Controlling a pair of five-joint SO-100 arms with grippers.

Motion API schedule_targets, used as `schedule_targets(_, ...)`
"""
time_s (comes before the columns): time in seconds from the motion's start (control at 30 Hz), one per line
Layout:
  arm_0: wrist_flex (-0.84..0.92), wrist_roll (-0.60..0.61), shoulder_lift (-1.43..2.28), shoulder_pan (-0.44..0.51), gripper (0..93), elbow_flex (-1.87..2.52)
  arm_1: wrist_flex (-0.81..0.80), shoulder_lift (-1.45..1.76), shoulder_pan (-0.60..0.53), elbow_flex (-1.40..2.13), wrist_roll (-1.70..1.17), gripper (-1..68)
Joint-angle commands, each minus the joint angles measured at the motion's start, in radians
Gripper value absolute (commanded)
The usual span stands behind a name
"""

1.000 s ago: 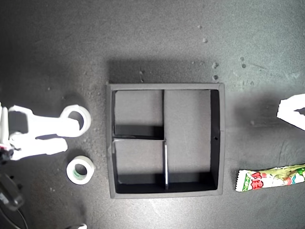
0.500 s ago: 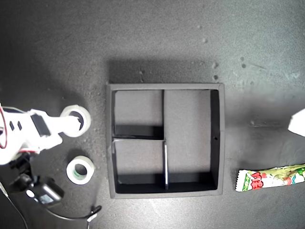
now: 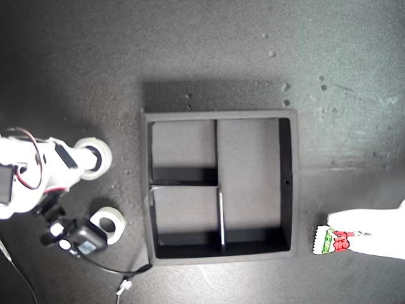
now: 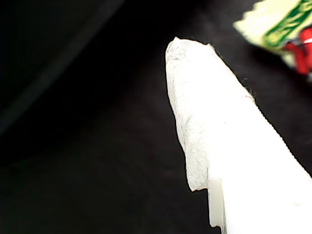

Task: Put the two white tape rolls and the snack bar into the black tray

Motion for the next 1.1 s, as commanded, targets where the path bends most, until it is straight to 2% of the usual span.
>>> schedule_targets(0.0,0.094,0.017,0.003,-0.055,0.2,-0.124,-0.051,-0.003,-0.110,0.055,0.440,28.9)
schedule_targets(0.17,0.333,0.097,0.035,-0.101,0.2,-0.422,-0.086,-0.089,-0.241,0.147,0.755,28.4)
schedule_targets(0.3,0.463,0.153,-0.012,-0.107,0.2,-0.715,-0.098,-0.103,-0.256,0.255,0.799,26.7)
schedule_targets(0.43,0.552,0.172,-0.144,-0.066,0.2,-0.996,-0.187,-0.104,-0.250,0.388,0.813,23.2)
schedule_targets(0.53,0.604,0.186,-0.273,-0.043,0.2,-1.170,-0.281,-0.104,-0.229,0.482,0.818,20.3)
schedule_targets(0.63,0.609,0.190,-0.394,-0.040,0.2,-1.244,-0.304,-0.104,-0.199,0.523,0.828,13.3)
schedule_targets(0.7,0.609,0.196,-0.497,-0.020,0.2,-1.327,-0.301,-0.104,-0.173,0.528,0.839,2.0)
schedule_targets(0.73,0.614,0.196,-0.552,-0.006,0.2,-1.379,-0.281,-0.100,-0.160,0.514,0.848,-0.3)
schedule_targets(0.83,0.738,0.198,-0.772,0.018,0.2,-1.615,-0.181,-0.077,-0.091,0.410,0.870,-0.4)
schedule_targets(0.9,0.867,0.192,-0.956,0.020,0.2,-1.818,-0.181,-0.049,-0.031,0.348,0.900,-0.5)
schedule_targets(0.97,0.980,0.187,-1.147,0.011,0.2,-2.062,-0.232,-0.012,0.020,0.336,0.965,-0.6)
schedule_targets(1.07,0.979,0.190,-1.207,-0.020,0.2,-2.052,-0.383,0.052,0.061,0.413,1.112,-0.6)
